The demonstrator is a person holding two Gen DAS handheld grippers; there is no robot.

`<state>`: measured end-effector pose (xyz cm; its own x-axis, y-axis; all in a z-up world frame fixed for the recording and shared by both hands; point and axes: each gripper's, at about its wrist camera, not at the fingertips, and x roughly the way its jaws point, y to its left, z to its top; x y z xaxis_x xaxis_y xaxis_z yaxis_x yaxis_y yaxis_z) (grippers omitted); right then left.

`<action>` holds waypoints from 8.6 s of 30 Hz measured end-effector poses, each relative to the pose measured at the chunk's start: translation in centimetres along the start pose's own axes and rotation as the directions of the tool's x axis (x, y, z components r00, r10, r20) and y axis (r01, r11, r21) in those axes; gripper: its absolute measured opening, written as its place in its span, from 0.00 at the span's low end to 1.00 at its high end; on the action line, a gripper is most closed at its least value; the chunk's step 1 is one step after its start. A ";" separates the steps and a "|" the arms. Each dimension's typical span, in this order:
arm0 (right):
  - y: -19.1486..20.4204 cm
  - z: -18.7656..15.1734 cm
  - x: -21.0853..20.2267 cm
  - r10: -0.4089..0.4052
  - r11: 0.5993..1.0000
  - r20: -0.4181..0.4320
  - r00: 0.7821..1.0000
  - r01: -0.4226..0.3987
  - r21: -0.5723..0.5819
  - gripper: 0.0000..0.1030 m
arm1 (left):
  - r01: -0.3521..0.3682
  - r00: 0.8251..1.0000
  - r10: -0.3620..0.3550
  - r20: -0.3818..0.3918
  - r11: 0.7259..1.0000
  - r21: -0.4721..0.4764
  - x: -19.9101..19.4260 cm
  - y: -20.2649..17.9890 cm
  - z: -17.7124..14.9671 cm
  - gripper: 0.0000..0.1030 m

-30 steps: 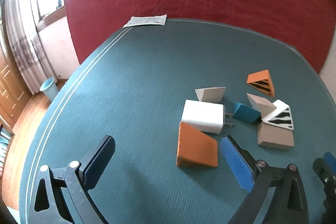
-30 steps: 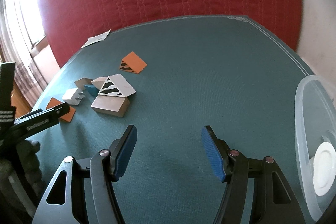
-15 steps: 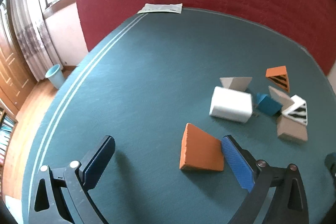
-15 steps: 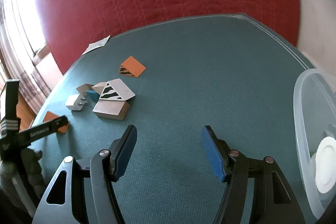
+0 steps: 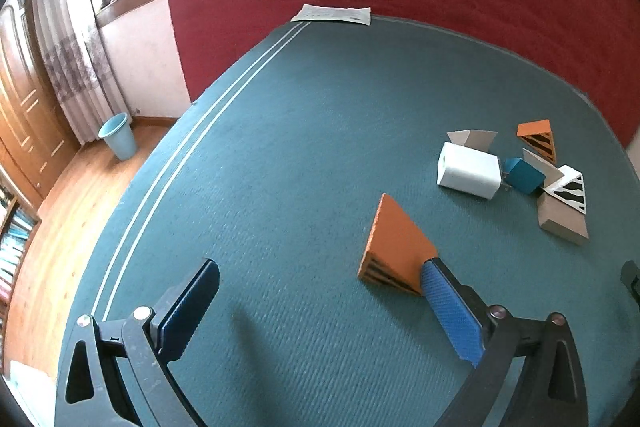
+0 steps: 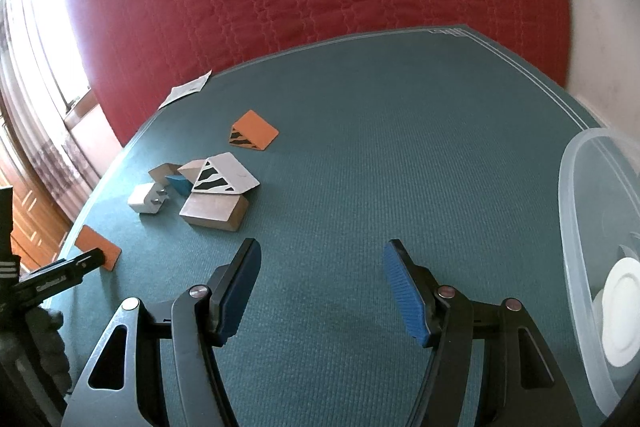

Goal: Organize rigid objects

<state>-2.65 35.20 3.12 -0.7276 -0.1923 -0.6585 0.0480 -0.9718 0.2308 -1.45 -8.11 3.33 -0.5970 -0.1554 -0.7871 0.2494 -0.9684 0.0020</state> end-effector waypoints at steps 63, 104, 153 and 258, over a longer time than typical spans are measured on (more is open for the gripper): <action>8.2 1.9 5.6 0.075 0.985 -0.125 0.989 -0.093 -0.143 0.76 | 0.137 0.983 -0.145 0.116 0.988 0.074 -2.0 -2.9 -0.4 0.40; 7.1 -1.6 1.9 0.024 0.978 -0.111 0.994 -0.047 -0.203 0.64 | 0.109 0.985 -0.125 0.122 0.985 0.134 -2.8 -4.6 -1.6 0.40; -8.6 -1.9 -10.1 -0.123 0.992 0.086 0.989 0.124 -0.011 0.64 | 0.118 0.978 -0.164 0.132 0.946 0.303 -6.1 -14.6 -5.7 0.40; -19.4 -4.0 -17.5 -0.461 0.866 0.253 0.850 0.370 0.335 0.72 | 0.338 0.878 -0.471 0.085 0.736 0.586 -9.9 -34.9 -7.4 0.99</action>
<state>11.86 56.91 7.25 -0.8141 0.3193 -0.4850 -0.4572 -0.8674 0.1963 1.39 28.65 6.50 -0.7065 0.3033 -0.6394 -0.4652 -0.8799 0.0967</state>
